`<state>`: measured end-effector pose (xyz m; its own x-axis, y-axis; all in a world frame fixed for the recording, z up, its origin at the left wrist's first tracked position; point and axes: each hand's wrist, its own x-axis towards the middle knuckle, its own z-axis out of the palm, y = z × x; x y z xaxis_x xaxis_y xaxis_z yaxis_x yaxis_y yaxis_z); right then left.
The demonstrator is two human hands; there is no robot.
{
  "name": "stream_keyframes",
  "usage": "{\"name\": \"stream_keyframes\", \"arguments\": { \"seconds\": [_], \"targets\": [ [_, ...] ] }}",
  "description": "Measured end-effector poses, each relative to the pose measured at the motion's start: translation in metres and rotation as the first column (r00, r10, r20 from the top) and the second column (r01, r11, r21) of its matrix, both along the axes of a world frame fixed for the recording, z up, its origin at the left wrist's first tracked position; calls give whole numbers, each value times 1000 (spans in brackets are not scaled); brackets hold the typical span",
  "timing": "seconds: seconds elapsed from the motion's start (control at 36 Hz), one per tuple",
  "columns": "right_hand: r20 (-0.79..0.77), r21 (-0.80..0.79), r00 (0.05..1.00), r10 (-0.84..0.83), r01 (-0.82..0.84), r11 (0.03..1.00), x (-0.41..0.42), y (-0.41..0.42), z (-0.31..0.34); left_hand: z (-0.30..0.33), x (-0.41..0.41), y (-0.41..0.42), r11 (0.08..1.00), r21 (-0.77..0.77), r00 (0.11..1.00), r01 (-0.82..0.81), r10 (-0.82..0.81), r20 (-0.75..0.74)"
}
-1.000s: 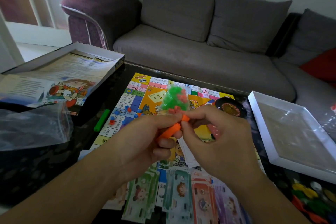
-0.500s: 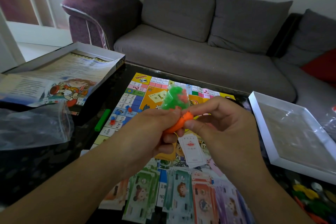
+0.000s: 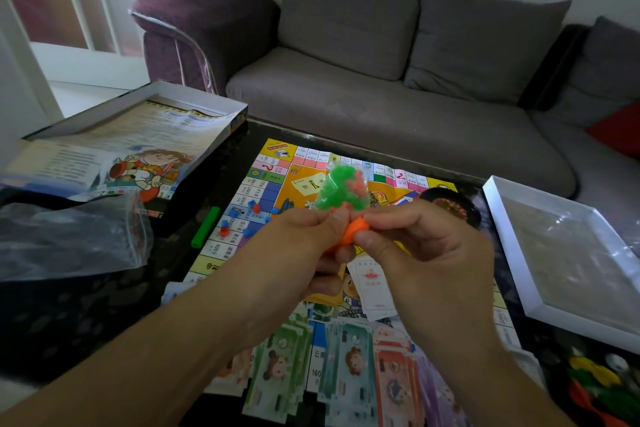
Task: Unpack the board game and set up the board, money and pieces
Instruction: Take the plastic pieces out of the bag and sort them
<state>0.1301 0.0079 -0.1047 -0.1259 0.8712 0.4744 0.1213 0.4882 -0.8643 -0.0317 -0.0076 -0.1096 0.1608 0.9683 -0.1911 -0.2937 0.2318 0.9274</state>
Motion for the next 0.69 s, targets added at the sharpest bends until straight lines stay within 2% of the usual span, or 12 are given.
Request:
{"name": "stream_keyframes", "arguments": {
  "seconds": [0.17,0.31,0.42,0.53,0.61,0.69],
  "targets": [
    [5,22,1000,-18,18,1000,-6,-2,-5,2,-4,0,1000,-7,1000,2,-2,4],
    [92,9,994,52,-53,999,-15,0,-1,16,-20,9,997,-59,986,50,-59,-159],
    [113,-107,983,145,-133,985,-26,7,5,23,-50,16,1000,-6,969,23,-23,-246],
    [116,-241,979,167,-135,961,-40,22,9,25,-79,27,995,24,920,-93,96,-380],
    [242,-310,963,115,-36,950,-54,46,-3,19,-95,35,979,35,852,-201,192,-487],
    [456,-303,880,132,14,953,-70,70,-25,11,-106,41,966,48,810,-254,239,-536]
  ]
}}
